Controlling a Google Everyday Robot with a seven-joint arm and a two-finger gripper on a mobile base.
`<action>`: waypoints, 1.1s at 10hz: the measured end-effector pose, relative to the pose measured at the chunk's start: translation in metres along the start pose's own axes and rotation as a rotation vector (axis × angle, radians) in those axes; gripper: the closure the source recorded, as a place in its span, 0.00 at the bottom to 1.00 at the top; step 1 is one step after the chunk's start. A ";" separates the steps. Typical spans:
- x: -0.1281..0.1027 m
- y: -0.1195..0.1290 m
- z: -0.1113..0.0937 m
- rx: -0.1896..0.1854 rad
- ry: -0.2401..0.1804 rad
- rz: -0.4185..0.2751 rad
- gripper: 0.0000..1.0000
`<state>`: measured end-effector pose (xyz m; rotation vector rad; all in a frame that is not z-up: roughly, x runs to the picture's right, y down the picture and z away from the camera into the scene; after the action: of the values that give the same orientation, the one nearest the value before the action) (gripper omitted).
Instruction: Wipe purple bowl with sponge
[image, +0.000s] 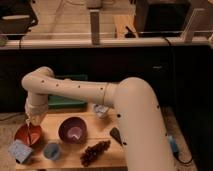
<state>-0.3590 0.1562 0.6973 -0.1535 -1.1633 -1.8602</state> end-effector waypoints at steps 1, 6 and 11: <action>-0.002 -0.008 0.001 -0.010 0.000 -0.048 0.20; -0.019 -0.038 0.017 -0.121 -0.009 -0.349 0.20; -0.030 -0.061 0.041 -0.139 -0.009 -0.523 0.20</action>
<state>-0.4011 0.2154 0.6643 0.0750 -1.1529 -2.4009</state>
